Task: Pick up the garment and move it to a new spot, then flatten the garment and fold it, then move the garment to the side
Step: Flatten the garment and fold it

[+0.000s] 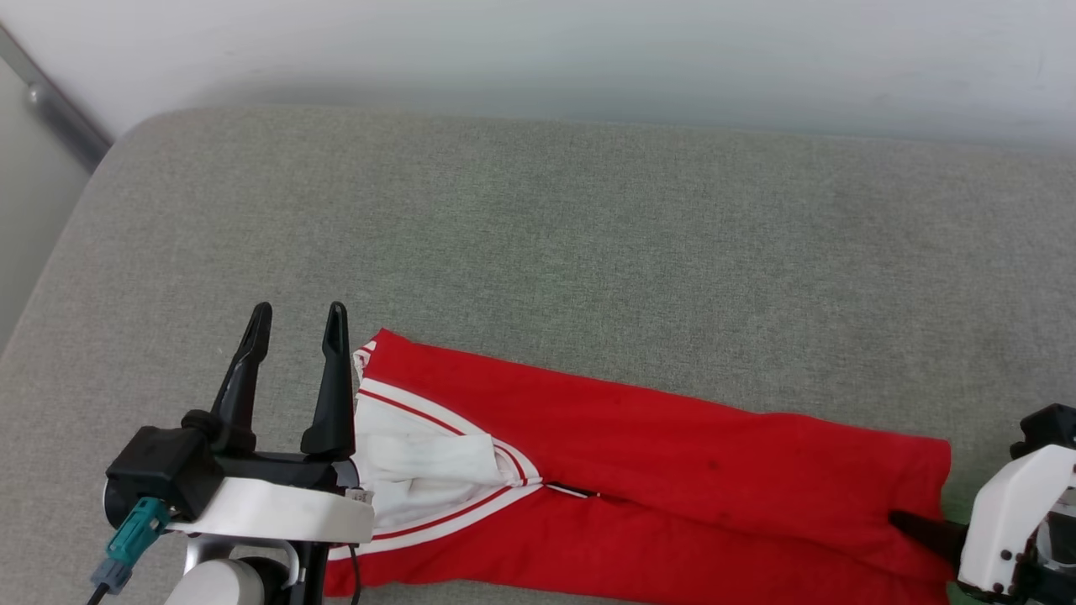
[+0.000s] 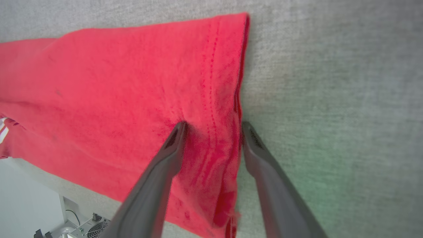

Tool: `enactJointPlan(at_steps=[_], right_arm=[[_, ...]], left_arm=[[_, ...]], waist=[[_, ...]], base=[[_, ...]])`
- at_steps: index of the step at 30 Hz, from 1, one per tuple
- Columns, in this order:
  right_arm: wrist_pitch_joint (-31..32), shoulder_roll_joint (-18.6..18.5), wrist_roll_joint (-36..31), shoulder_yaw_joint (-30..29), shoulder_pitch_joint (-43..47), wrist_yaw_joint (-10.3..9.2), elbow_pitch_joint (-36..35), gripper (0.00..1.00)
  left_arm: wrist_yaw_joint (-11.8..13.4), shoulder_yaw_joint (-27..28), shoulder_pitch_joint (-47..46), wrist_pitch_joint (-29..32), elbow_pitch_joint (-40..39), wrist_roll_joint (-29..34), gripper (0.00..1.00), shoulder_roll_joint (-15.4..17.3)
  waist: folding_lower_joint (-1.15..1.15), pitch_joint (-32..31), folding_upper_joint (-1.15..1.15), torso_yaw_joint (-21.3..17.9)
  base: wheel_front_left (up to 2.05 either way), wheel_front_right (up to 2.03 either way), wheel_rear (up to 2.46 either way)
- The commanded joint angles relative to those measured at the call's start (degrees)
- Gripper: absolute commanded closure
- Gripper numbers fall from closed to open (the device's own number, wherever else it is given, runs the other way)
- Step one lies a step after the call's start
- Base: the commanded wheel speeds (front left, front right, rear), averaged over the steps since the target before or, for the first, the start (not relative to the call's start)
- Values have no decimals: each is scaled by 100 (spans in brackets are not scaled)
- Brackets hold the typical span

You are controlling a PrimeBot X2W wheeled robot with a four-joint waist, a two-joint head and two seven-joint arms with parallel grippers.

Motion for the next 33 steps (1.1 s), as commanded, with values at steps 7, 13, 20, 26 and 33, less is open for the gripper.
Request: enactJointPlan(at_steps=[7,13,20,26,33], right_arm=[[-252,-143,215,383,-68,-2,5,100],[-422,-407,260,496,-83,-2,-192,100],[-309,-658,128,-157,-77,-2,-206,100],[-183,-606,-71,-1356,-216,-2,-70,100],[524,239,249,-2176,-578,-2,-66,100]], left_arm=[[88,-22,101,53,70,61,0,82],[185,13,297,149,55,13,0,127],[284,70,432,255,-69,1,0,213],[321,45,465,288,-115,42,0,249],[346,8,465,306,-111,51,0,264]], waist=[[0,-201,0,-118],[0,-446,0,-307],[0,-523,0,-551],[0,-519,0,-686],[0,-546,0,-741]], base=[[0,0,0],[0,0,0],[0,0,0],[0,0,0],[0,0,0]])
